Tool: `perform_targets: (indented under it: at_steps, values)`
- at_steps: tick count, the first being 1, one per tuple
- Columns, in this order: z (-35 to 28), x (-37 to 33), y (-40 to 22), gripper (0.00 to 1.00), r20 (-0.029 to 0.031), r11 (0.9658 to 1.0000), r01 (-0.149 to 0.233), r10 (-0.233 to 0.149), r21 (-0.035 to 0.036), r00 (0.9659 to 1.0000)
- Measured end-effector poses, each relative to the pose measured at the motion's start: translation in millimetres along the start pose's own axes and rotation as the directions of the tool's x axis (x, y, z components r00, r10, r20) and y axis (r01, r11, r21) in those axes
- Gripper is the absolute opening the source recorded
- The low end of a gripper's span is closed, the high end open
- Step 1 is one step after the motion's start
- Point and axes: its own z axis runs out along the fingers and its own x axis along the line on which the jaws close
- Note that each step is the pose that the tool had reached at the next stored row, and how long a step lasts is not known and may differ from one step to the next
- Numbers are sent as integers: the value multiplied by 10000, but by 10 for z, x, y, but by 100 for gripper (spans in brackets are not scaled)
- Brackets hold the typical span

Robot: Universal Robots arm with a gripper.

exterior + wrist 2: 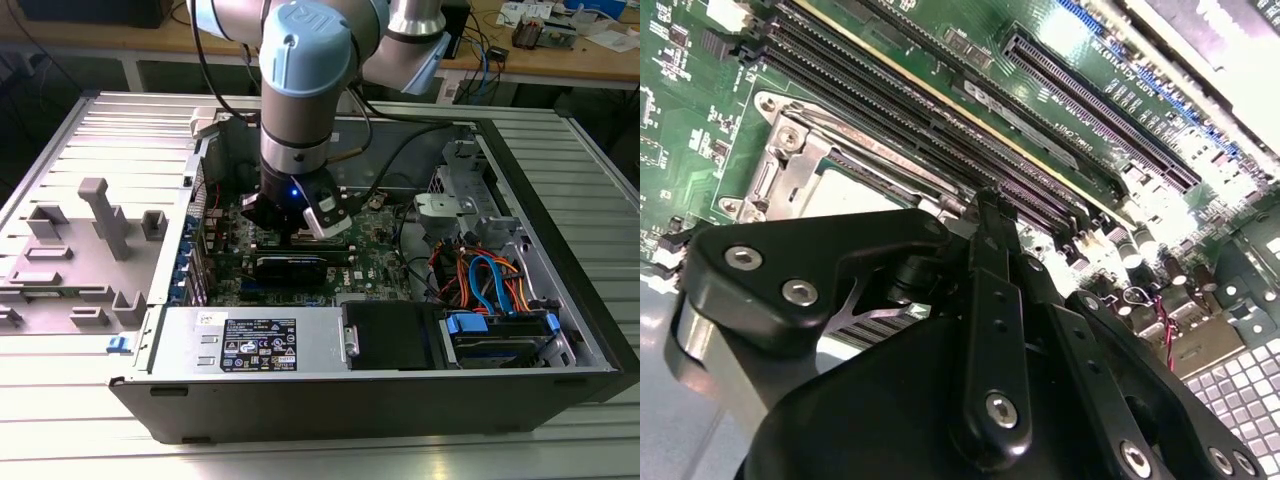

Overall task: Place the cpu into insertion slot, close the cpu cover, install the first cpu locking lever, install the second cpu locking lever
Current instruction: 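Install the second cpu locking lever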

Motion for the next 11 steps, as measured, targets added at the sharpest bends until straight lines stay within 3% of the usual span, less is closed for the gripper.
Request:
perform_targets:
  at_steps: [4,7,11]
  values:
    - [1,9,-2,11,4,10000,4,-4,-54,10000]
    - [7,14,-10,11,18,9998,12,-12,-218,10000]
    - [25,19,-34,11,28,9995,18,-18,-301,10000]
